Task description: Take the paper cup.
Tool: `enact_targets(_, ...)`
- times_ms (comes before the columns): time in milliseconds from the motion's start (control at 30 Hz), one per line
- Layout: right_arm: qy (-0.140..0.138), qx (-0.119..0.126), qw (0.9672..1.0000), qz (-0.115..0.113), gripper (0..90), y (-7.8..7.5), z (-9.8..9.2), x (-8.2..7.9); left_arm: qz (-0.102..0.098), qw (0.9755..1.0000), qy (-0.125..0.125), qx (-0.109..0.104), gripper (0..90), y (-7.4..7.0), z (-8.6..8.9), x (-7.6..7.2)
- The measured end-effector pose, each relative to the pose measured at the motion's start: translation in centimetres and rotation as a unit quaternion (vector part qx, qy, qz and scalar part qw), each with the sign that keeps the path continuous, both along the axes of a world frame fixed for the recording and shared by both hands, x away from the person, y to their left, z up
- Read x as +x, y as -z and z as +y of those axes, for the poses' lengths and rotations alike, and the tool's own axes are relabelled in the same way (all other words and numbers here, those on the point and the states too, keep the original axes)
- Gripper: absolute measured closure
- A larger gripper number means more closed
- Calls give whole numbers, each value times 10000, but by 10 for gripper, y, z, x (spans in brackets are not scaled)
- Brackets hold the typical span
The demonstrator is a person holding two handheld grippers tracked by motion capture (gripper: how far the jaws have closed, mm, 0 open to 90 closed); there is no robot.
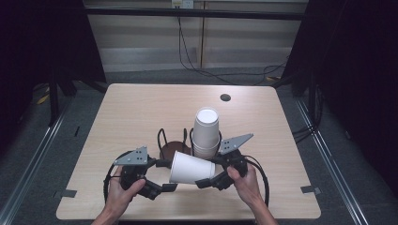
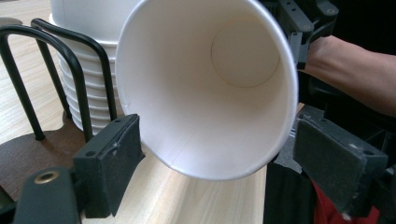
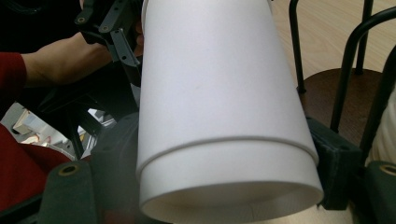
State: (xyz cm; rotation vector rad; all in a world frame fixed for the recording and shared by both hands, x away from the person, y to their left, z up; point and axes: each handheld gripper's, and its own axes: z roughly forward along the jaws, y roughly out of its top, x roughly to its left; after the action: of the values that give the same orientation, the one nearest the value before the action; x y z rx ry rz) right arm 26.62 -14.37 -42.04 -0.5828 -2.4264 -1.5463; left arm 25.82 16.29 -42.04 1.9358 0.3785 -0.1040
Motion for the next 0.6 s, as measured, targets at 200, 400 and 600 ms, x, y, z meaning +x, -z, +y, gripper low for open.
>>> enact_targets(200, -63, 107, 9999, -9, 240, 0, 1, -1, -16, 9999, -162, -57, 155, 2, 0, 1)
enact_targets(400, -185, 116, 9997, -62, 240, 0, 5, -2, 6, 9998, -178, -2, 43, 3, -5, 1)
enact_targets(600, -288, 75, 9995, -44, 240, 0, 10, -3, -92, 9999, -119, -7, 0, 3, -8, -1)
